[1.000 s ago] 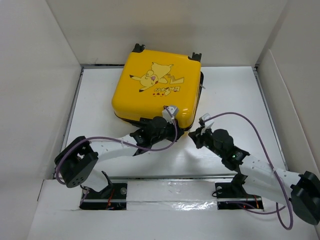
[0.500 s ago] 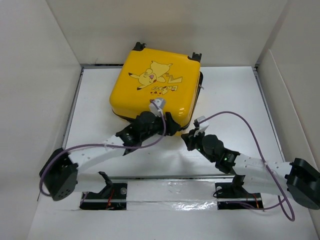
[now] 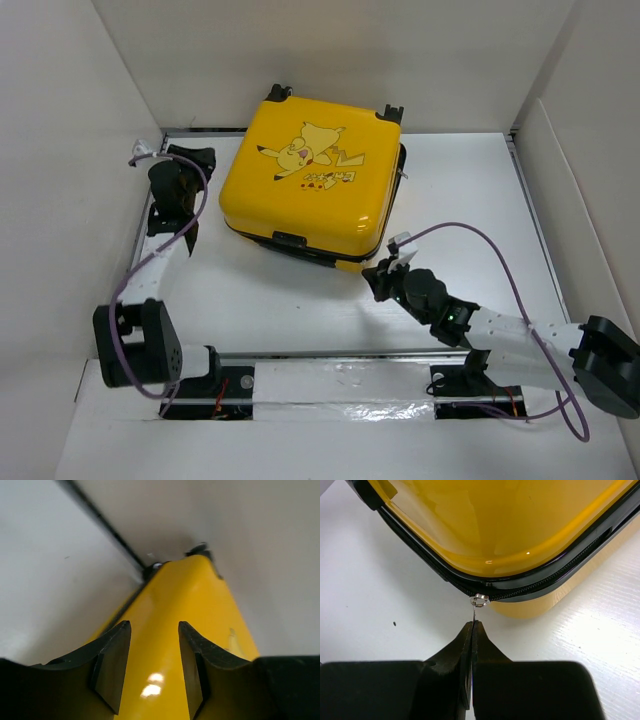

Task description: Pack the luggage

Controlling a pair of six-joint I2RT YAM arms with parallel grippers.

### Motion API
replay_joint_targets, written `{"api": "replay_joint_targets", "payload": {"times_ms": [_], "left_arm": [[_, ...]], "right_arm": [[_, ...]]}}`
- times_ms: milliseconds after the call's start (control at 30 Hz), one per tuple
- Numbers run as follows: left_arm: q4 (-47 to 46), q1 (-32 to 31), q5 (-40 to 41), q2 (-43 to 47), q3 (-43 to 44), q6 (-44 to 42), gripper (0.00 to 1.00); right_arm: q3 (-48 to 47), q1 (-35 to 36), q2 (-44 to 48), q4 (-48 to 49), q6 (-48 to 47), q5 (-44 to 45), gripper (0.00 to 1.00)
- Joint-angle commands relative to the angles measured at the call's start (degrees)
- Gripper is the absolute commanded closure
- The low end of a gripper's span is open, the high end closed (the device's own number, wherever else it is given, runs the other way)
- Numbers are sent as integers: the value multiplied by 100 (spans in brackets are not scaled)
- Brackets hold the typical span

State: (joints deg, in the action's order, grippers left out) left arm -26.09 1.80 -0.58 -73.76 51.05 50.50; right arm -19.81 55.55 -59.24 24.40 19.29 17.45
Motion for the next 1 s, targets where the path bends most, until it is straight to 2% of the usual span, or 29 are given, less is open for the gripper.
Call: {"api": "replay_joint_targets", "payload": {"times_ms": [0, 200, 367, 433, 500, 600, 633, 733, 767, 833, 867, 967], "left_arm": [[165, 356, -601, -691, 230, 365, 60], [552, 409, -996, -1693, 626, 170, 64], [-193, 199, -2015, -2467, 293, 338, 67], [-317, -12, -2052, -2582, 161, 311, 68], [-703, -338, -1999, -2530, -208, 398, 68], [-1257, -540, -2130, -2503, -630, 574, 68], [-1354, -541, -2183, -2451, -718, 584, 68], [-1391, -541, -2158, -2232, -930, 365, 71], [-1242, -541, -2105, -2161, -1008, 251, 71], [-1075, -306, -2113, -1942, -1096, -75, 72], [-1205, -303, -2052, -1854, -1201, -110, 72], [-1399, -233, -1964, -1598, -1545, -268, 72]], "right_arm": [[-225, 219, 159, 12, 31, -629, 100], [-400, 219, 80, -32, -136, -629, 100], [-900, 167, -517, 143, -259, -778, 100], [-1243, 167, -1052, 475, -250, -1015, 100], [-1603, 341, -1752, 644, -250, -1199, 100], [-2700, 701, -2598, 653, -346, -1411, 100], [-3338, 1025, -3184, 653, -373, -1446, 100], [-4449, 1658, -4213, 330, -662, -1701, 100], [-5131, 1809, -4384, 180, -776, -1893, 100], [-5672, 2055, -4578, -441, -1083, -1493, 100], [-5787, 2117, -4596, -428, -1198, -1517, 100], [-5578, 2170, -4456, -112, -1226, -2648, 100]]}}
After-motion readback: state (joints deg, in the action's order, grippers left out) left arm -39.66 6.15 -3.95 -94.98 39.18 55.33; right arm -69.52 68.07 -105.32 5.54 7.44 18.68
